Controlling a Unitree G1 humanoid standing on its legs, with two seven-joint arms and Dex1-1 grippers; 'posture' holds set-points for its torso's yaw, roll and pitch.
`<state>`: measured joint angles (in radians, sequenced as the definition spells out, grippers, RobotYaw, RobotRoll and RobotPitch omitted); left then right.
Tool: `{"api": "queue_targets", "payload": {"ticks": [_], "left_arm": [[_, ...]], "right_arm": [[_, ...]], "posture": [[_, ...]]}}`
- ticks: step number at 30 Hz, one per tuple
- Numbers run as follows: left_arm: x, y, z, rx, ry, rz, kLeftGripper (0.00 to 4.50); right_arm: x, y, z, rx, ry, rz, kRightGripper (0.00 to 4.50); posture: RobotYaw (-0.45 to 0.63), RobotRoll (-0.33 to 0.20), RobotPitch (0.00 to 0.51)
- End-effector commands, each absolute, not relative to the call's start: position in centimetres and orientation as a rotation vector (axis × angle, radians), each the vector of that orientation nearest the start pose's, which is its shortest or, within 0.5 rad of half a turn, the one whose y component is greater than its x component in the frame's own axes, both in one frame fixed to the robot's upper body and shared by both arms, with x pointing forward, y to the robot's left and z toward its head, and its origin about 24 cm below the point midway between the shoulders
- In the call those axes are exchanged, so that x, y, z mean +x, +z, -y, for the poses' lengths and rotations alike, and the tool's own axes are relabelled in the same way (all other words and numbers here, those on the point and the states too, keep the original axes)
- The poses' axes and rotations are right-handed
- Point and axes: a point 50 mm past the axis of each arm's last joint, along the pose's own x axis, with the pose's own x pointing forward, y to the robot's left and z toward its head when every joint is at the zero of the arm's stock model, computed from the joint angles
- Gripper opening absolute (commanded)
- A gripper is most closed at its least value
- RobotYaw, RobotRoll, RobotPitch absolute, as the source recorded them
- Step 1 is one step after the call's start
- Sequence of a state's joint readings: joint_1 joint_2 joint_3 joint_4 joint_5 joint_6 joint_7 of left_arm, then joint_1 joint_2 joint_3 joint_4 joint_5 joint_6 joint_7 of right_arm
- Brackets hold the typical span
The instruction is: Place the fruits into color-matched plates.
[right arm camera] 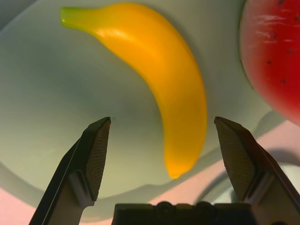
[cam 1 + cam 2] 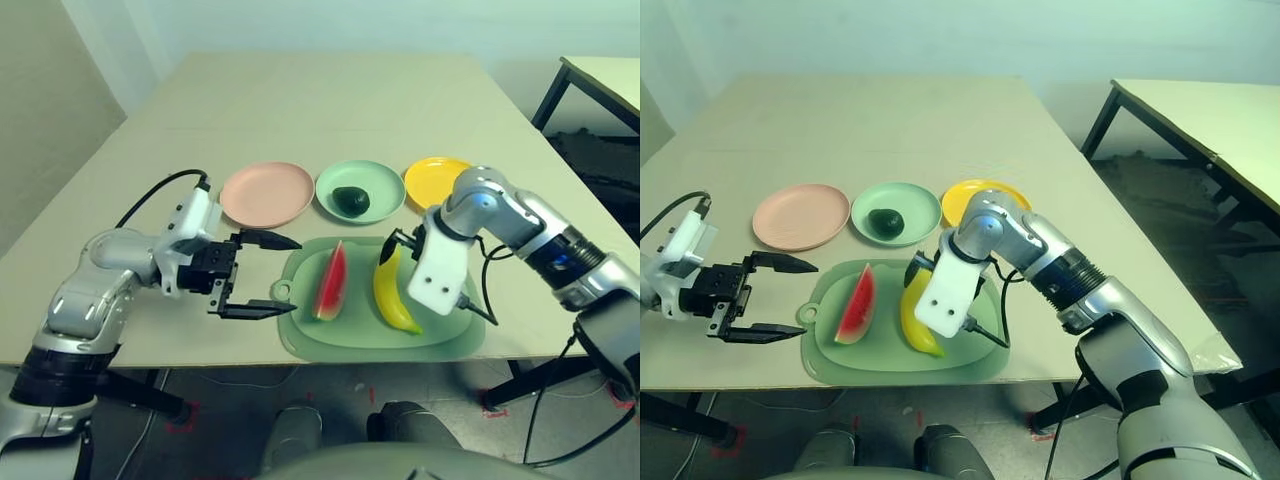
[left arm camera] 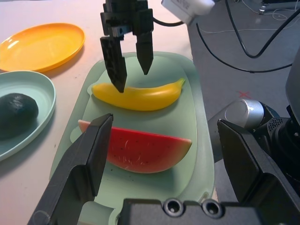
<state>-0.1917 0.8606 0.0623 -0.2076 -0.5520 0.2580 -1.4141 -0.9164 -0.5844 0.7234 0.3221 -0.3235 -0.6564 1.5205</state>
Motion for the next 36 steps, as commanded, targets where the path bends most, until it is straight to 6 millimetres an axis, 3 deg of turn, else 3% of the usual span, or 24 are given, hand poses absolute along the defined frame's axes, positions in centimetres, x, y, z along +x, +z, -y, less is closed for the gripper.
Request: {"api": "queue_targets", "payload": {"ticks": [1, 6, 7, 9, 15, 16, 22, 30, 36], "left_arm": [[22.9, 16.1, -21.4, 0.378, -1.475, -0.127, 4.5], [22.8, 15.9, -21.4, 0.377, -1.468, -0.126, 4.5], [22.8, 15.9, -21.4, 0.377, -1.467, -0.126, 4.5], [22.8, 15.8, -21.4, 0.377, -1.465, -0.125, 4.5], [23.0, 15.7, -21.5, 0.38, -1.46, -0.123, 4.5], [23.0, 15.7, -21.5, 0.38, -1.46, -0.123, 4.5], [23.7, 16.2, -21.2, 0.252, -1.407, -0.045, 4.5], [24.8, 15.9, -21.2, 0.243, -1.284, -0.124, 4.5], [25.3, 15.7, -21.1, 0.237, -1.237, -0.171, 4.5]], "right_arm": [[29.4, 11.9, 8.8, -1.843, 2.021, -0.038, 4.46], [29.7, 11.1, 9.4, -1.865, 2.028, -0.097, 4.46], [29.7, 11.1, 9.6, -1.867, 2.031, -0.116, 4.29], [29.8, 11.1, 10.2, -1.87, 2.03, -0.149, 3.85], [29.9, 11.6, 11.3, -1.842, 2.019, -0.205, 1.68], [30.0, 11.8, 11.3, -1.83, 2.012, -0.206, 1.58], [32.1, 14.1, 11.1, -1.751, 1.868, -0.239, 1.58], [37.4, 18.3, 14.1, -1.715, 1.462, -0.386, 1.58], [39.7, 20.0, 15.4, -1.667, 1.179, -0.427, 1.58]], "posture": [[0.12, 0.0, 0.055], [0.13, 0.0, 0.054], [0.13, 0.0, 0.054], [0.13, 0.0, 0.052], [0.12, 0.0, 0.05], [0.12, 0.0, 0.05], [0.1, 0.0, 0.051], [0.1, 0.0, 0.051], [0.09, 0.0, 0.051]]}}
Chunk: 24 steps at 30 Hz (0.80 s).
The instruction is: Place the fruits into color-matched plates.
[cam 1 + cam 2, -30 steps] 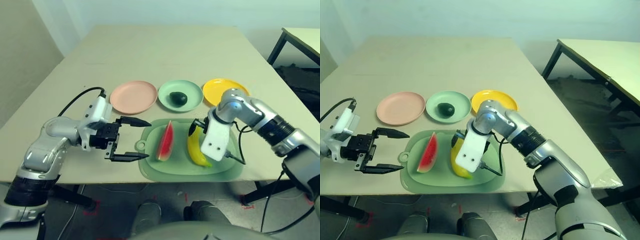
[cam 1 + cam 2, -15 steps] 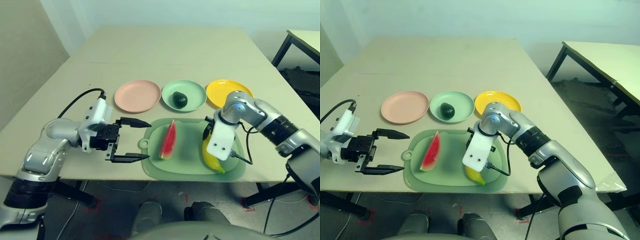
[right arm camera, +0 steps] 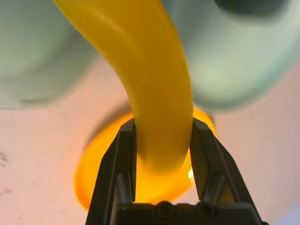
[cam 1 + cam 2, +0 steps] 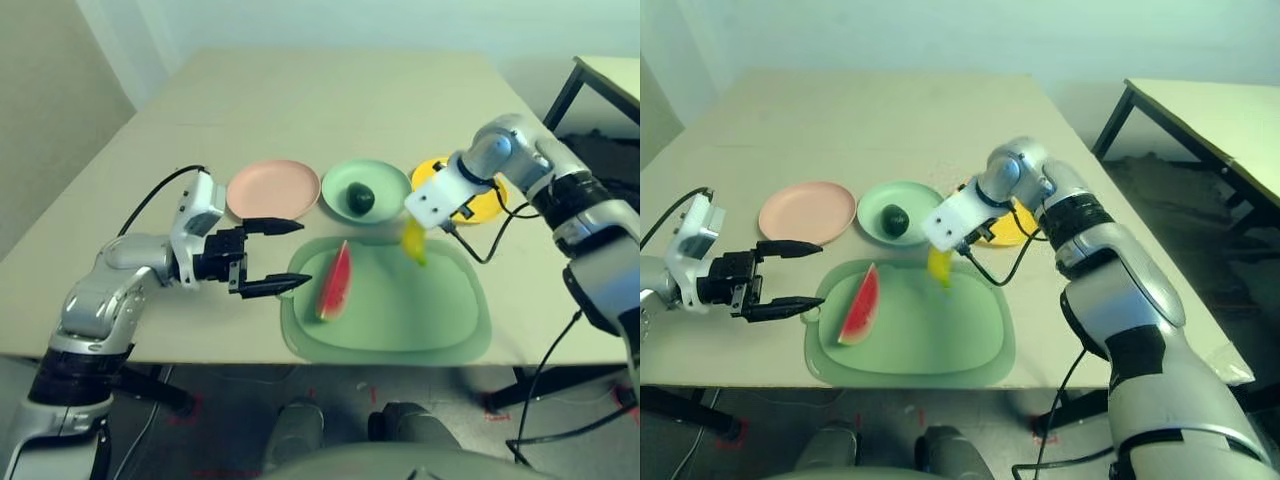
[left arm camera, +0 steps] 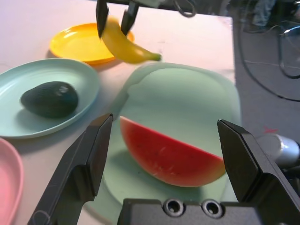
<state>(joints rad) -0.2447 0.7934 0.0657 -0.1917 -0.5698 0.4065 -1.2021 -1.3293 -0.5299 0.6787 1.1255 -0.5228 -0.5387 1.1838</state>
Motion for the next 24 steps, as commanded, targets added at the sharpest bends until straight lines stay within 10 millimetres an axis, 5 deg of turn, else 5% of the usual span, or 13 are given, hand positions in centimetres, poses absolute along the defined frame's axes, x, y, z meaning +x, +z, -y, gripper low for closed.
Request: {"api": "queue_targets", "payload": {"ticks": [1, 11, 24], "left_arm": [[25.3, 15.5, -21.1, 0.239, -1.234, -0.182, 4.5], [25.1, 15.3, -21.1, 0.245, -1.22, -0.203, 4.5], [24.7, 15.1, -20.9, 0.259, -1.22, -0.219, 4.5]], "right_arm": [[39.8, 19.9, 15.6, -1.662, 1.145, -0.439, 1.58], [40.7, 17.8, 18.9, -1.669, 0.865, -0.576, 1.58], [40.5, 15.1, 21.2, -1.729, 0.726, -0.717, 1.58]], "posture": [[0.09, 0.0, 0.051], [0.11, 0.0, 0.053], [0.12, 0.0, 0.057]]}}
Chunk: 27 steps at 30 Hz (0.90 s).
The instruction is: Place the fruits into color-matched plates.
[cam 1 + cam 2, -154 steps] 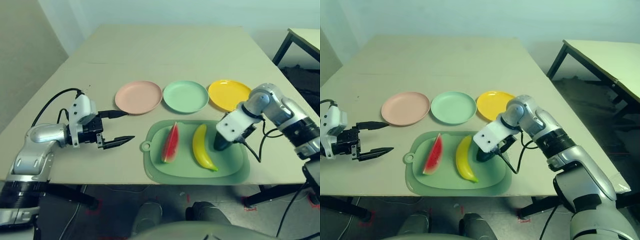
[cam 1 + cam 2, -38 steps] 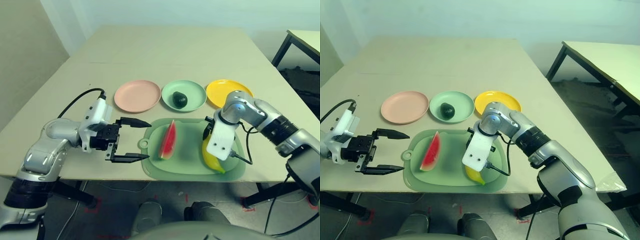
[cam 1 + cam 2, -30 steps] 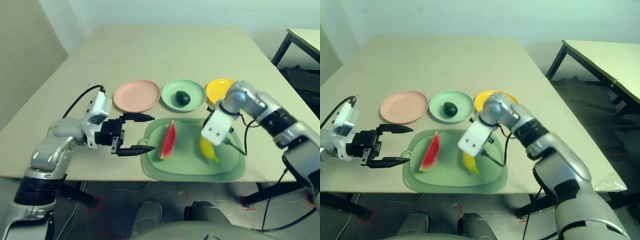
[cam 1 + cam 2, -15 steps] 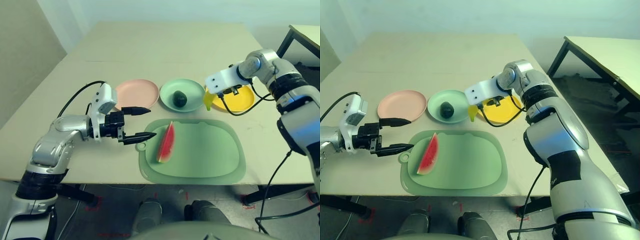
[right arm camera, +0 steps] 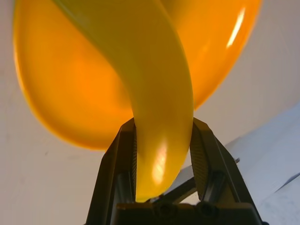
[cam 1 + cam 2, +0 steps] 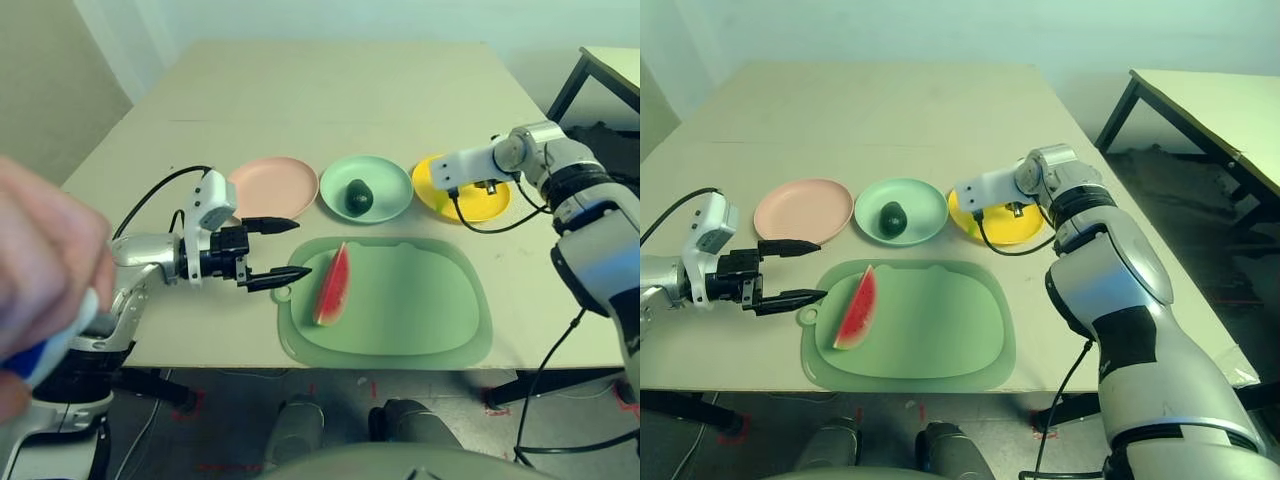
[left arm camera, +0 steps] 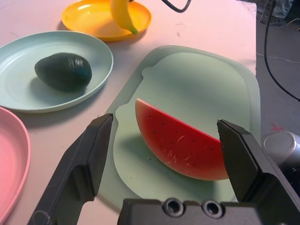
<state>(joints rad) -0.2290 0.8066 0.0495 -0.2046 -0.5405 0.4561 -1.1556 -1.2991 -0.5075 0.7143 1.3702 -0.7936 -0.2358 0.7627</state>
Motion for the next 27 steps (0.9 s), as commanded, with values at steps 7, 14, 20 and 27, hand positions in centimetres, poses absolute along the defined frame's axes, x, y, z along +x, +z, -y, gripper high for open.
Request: {"api": "queue_targets", "payload": {"ticks": [7, 14, 20, 27], "left_arm": [[24.5, 15.1, -20.9, 0.263, -1.222, -0.219, 4.5], [24.3, 14.9, -20.8, 0.262, -1.23, -0.23, 4.5], [24.2, 14.8, -20.7, 0.259, -1.238, -0.233, 4.5], [24.3, 14.8, -20.9, 0.262, -1.235, -0.23, 4.5]], "right_arm": [[40.1, 13.8, 21.9, -1.724, 0.704, -0.732, 1.58], [40.3, 13.4, 21.5, -1.711, 0.67, -0.672, 1.58], [40.6, 13.7, 21.1, -1.713, 0.642, -0.621, 3.23], [40.9, 14.7, 20.9, -1.728, 0.625, -0.589, 4.46]], "posture": [[0.13, 0.0, 0.059], [0.12, 0.0, 0.062], [0.12, 0.0, 0.059], [0.12, 0.0, 0.053]]}}
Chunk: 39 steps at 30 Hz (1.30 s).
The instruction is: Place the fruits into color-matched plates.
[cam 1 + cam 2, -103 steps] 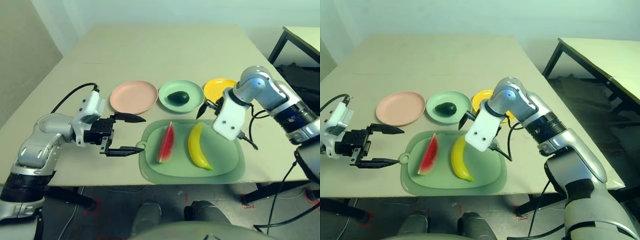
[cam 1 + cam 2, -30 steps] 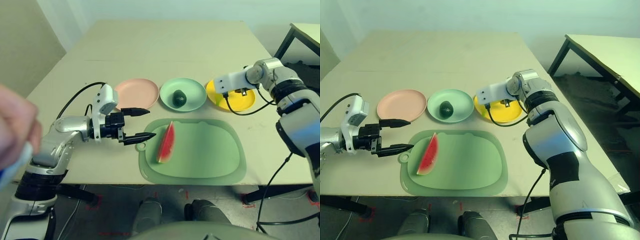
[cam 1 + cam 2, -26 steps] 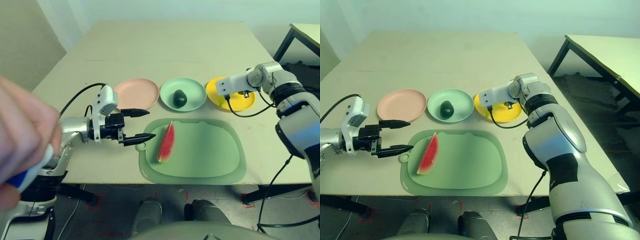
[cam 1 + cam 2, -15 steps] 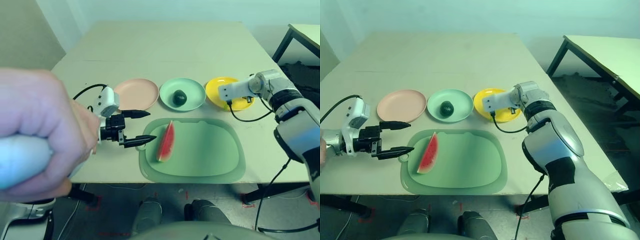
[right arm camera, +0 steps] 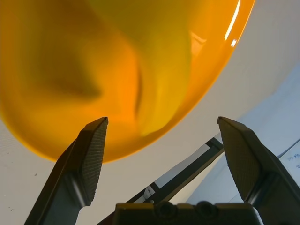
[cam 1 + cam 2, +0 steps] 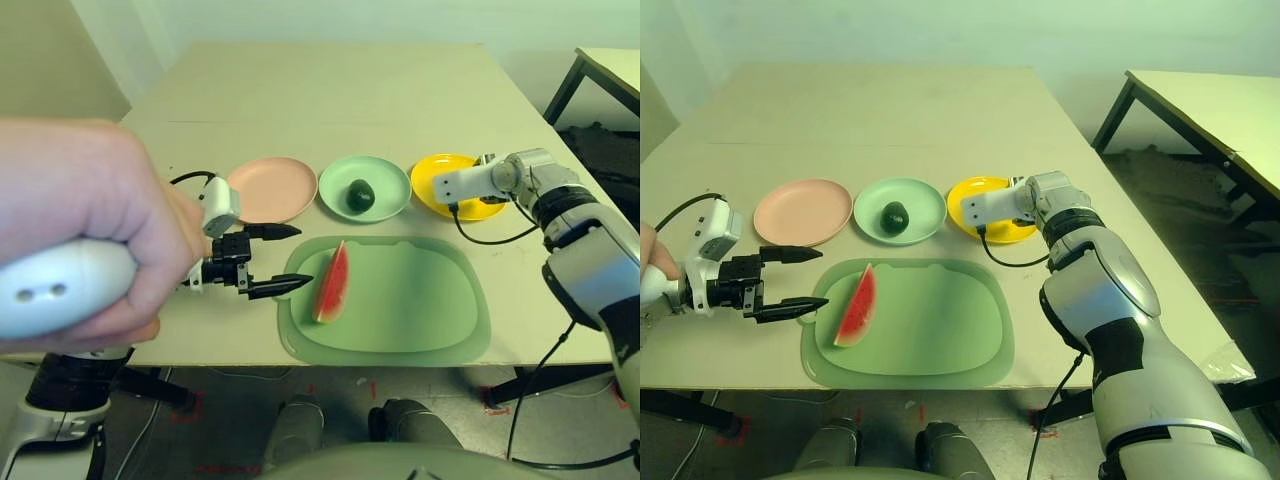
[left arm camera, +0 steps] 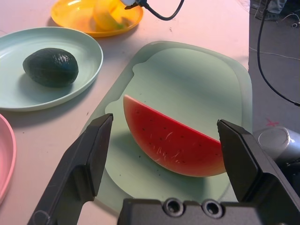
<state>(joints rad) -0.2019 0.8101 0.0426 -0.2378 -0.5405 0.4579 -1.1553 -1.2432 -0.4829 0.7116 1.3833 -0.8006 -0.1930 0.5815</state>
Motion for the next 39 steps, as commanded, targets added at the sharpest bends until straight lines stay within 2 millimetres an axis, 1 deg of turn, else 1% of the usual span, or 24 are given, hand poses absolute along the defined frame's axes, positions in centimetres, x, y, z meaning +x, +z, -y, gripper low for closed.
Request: {"api": "queue_targets", "payload": {"ticks": [1, 5, 6, 9, 13, 17, 19, 21, 25, 29, 31, 32, 33, 38, 39], "left_arm": [[24.3, 14.8, -20.9, 0.262, -1.235, -0.228, 4.5], [24.4, 14.8, -21.1, 0.263, -1.231, -0.224, 4.5], [24.4, 14.8, -21.1, 0.263, -1.23, -0.223, 4.5], [24.4, 14.7, -21.3, 0.263, -1.228, -0.22, 4.5], [24.5, 14.7, -21.6, 0.269, -1.231, -0.215, 4.5], [24.6, 14.5, -21.9, 0.277, -1.237, -0.218, 4.5], [24.6, 14.3, -22.0, 0.277, -1.236, -0.221, 4.5], [24.5, 14.2, -22.2, 0.277, -1.234, -0.224, 4.5], [24.3, 14.1, -22.6, 0.275, -1.228, -0.231, 4.5], [24.3, 14.0, -22.9, 0.278, -1.228, -0.234, 4.5], [24.4, 14.1, -22.9, 0.284, -1.237, -0.22, 4.5], [24.4, 14.1, -22.9, 0.286, -1.241, -0.214, 4.5], [24.5, 14.1, -22.9, 0.288, -1.246, -0.209, 4.5], [24.7, 14.0, -22.9, 0.293, -1.257, -0.199, 4.5], [24.7, 14.0, -22.9, 0.293, -1.257, -0.198, 4.5]], "right_arm": [[40.9, 15.0, 20.9, -1.732, 0.625, -0.585, 4.46], [41.2, 17.0, 20.4, -1.75, 0.66, -0.56, 4.46], [41.2, 17.5, 20.1, -1.733, 0.689, -0.551, 4.46], [40.9, 19.2, 18.9, -1.695, 0.847, -0.509, 4.46], [39.8, 20.7, 17.2, -1.64, 1.096, -0.413, 4.46], [38.7, 21.4, 16.1, -1.454, 1.233, -0.305, 4.46], [37.9, 21.6, 15.5, -1.289, 1.275, -0.218, 4.46], [37.1, 21.6, 15.3, -1.099, 1.277, -0.177, 4.46], [33.7, 20.7, 16.0, -0.824, 1.32, -0.157, 4.46], [31.0, 19.9, 16.7, -0.511, 1.337, -0.145, 4.46], [29.6, 19.0, 17.2, -0.365, 1.344, -0.108, 4.46], [29.1, 18.7, 17.4, -0.324, 1.342, -0.102, 4.46], [28.3, 17.8, 17.8, -0.287, 1.348, -0.109, 4.46], [25.5, 14.8, 19.0, -0.199, 1.385, -0.14, 4.46], [25.3, 14.4, 19.1, -0.182, 1.389, -0.143, 4.46]], "posture": [[0.12, 0.0, 0.054], [0.12, 0.0, 0.053], [0.11, 0.0, 0.053], [0.11, 0.0, 0.052], [0.09, 0.0, 0.052], [0.08, 0.0, 0.055], [0.08, 0.0, 0.058], [0.08, 0.0, 0.059], [0.06, 0.0, 0.061], [0.05, 0.0, 0.061], [0.05, 0.0, 0.058], [0.04, 0.0, 0.058], [0.04, 0.0, 0.058], [0.04, 0.0, 0.058], [0.04, 0.0, 0.057]]}}
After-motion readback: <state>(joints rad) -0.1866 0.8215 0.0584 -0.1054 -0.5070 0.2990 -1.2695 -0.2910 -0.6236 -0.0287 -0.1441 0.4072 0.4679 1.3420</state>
